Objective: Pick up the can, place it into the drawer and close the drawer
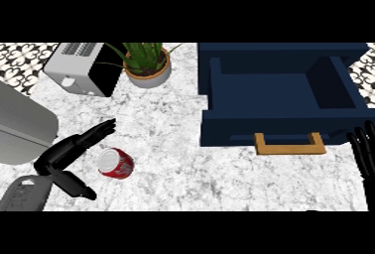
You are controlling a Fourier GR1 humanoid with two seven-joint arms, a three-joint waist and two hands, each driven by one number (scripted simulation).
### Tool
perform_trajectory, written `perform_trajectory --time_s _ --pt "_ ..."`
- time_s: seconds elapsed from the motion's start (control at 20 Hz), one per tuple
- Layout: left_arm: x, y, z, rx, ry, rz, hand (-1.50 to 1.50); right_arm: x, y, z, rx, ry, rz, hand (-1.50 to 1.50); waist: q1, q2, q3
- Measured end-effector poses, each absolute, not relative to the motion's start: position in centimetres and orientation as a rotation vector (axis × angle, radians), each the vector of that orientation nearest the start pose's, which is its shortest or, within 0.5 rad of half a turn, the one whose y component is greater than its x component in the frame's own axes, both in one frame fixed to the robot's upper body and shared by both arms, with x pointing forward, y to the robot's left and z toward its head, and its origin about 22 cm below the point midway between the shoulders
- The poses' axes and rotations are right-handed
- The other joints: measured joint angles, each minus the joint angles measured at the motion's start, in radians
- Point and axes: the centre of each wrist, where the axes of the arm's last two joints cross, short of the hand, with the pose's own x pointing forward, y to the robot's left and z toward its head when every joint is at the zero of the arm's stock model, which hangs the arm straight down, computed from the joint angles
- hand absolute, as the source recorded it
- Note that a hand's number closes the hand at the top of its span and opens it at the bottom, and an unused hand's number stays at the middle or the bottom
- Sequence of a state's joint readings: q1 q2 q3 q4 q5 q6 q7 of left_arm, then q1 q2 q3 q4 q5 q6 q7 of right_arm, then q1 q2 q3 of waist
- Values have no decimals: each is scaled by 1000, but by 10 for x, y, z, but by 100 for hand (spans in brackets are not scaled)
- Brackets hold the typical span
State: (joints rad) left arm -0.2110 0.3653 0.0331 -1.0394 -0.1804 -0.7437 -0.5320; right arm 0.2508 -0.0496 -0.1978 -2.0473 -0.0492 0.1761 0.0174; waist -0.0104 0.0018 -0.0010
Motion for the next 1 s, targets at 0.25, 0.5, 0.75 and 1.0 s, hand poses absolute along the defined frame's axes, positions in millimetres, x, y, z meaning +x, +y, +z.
perform_trajectory --time_s 0.25,0.5,0.75,1.0 --pt "288 345 -46 -405 -1472 -737 -150 170 -294 76 -172 -1797 21 -150 -1 1 0" --pt "283 351 -60 -384 -1460 -731 -150 164 -294 82 -165 -1802 25 -150 -4 1 0" --pt "285 354 -71 -366 -1440 -726 -150 165 -293 84 -173 -1806 17 -150 -5 1 -1" --pt "293 342 -80 -378 -1443 -729 -150 167 -292 85 -160 -1807 10 -150 -8 2 -1"
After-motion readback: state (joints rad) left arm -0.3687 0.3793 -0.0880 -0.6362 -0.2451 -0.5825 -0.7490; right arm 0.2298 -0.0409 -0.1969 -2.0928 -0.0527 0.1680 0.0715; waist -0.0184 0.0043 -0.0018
